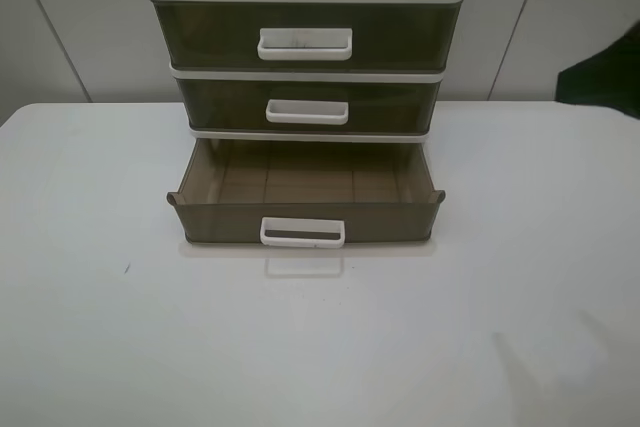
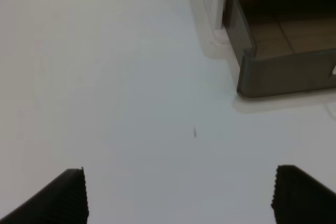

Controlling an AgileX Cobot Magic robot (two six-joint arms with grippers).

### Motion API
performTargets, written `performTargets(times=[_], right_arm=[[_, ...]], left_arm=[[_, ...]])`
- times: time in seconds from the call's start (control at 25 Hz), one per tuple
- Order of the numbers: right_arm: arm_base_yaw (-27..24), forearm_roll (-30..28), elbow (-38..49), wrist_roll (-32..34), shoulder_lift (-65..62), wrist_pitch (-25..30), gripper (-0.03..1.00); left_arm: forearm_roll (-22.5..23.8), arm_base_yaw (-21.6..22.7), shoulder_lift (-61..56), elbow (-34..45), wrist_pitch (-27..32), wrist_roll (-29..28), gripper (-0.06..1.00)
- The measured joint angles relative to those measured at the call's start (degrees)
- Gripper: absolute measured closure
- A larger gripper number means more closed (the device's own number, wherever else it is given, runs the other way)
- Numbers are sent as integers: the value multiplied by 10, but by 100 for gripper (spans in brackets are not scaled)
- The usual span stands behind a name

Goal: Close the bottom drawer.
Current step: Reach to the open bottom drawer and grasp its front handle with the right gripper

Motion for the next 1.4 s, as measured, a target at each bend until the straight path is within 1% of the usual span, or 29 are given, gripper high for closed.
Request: performTargets(times=[0.08,0.16,0.28,0.4,0.48,0.68,0.76,0.8,0.88,1.0,1.08,1.2,1.28,1.32,1.4], right_arm=[[48,-1,-9,0,41,-36,15],[111,-7,-11,0,76,-80,15],[190,-7,-11,4,141,-166,15],[251,-1,-11,27,207,-227,15],[284,10,-11,37,246,-251,15],[329,25,-9,41,323,-300,15],[346,26,3,42,343,-319,15],[354,26,14,42,351,-336,15],[377,31,43,43,361,-387,15],[405,39,98,43,368,-507,15],[414,40,130,40,371,-585,15],[417,42,163,2,374,-678,15],[417,44,176,-48,385,-722,15],[417,44,180,-72,392,-733,15],[423,44,188,-94,409,-756,15]], left_arm=[[0,0,0,0,0,0,23],[0,0,0,0,0,0,23],[0,0,0,0,0,0,23],[0,0,0,0,0,0,23],[0,0,0,0,0,0,23],[0,0,0,0,0,0,23],[0,0,0,0,0,0,23],[0,0,0,0,0,0,23],[0,0,0,0,0,0,23],[0,0,0,0,0,0,23],[0,0,0,0,0,0,23],[0,0,0,0,0,0,23],[0,0,0,0,0,0,23],[0,0,0,0,0,0,23],[0,0,0,0,0,0,23]])
